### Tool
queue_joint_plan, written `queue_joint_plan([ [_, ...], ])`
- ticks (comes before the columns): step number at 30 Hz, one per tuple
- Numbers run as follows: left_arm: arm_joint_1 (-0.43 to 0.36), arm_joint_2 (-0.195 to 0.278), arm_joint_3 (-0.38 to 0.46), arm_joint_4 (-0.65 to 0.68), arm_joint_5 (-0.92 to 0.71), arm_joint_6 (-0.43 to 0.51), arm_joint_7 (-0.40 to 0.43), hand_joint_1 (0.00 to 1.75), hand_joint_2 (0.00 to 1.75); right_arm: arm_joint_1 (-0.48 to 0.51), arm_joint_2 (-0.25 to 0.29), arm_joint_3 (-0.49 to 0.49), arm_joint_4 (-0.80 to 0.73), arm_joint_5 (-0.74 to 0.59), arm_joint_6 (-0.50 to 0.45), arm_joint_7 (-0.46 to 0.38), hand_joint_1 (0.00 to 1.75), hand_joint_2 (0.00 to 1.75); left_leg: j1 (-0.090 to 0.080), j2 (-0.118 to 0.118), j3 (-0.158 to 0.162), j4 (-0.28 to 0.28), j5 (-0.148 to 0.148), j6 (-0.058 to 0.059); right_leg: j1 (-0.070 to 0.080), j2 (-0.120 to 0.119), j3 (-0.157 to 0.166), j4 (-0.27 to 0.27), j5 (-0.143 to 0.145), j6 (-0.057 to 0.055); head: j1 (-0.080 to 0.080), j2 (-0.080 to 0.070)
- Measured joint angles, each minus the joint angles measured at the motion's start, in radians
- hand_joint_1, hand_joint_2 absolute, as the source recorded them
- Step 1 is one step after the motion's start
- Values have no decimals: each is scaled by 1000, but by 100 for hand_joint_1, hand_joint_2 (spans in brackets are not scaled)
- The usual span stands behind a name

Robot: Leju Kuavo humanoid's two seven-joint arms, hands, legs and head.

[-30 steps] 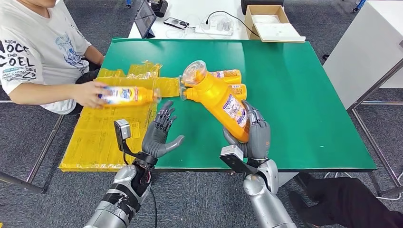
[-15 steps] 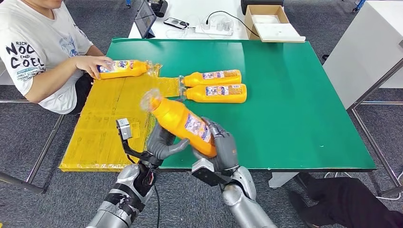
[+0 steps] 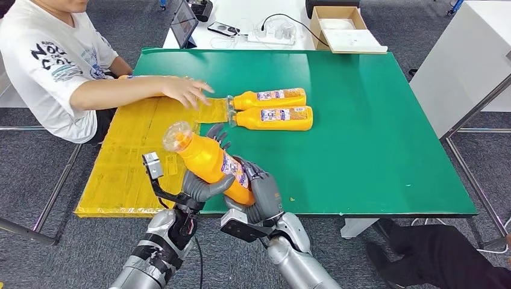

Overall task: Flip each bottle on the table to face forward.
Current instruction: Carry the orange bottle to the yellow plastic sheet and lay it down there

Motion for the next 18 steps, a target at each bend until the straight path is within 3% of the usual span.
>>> queue_joint_plan([
  [4,4,5,1,17,6,-2,0,175,175,-17,1,21,47,-5,2,5,175,175,0,0,0,0,0,0,0,0,0,0,0,0,0,0],
  [13,9,8,1,30,13,-8,-5,175,175,-33,2,40,90,-8,-1,25,175,175,0,1,-1,0,0,0,0,0,-2,0,0,0,0,0],
  [15,9,8,1,30,12,-5,-7,175,175,-35,2,42,92,-5,-8,35,158,175,0,1,-1,0,0,0,0,0,-2,0,0,0,0,0],
  [16,9,9,1,30,10,-2,-7,175,175,-36,2,43,92,-2,-15,41,114,175,0,1,-1,0,0,0,0,0,-2,0,0,0,0,0],
  [18,8,9,1,30,3,8,-8,175,175,-38,2,44,93,8,-31,54,35,87,0,1,-1,0,0,0,0,0,-2,0,0,0,0,0],
])
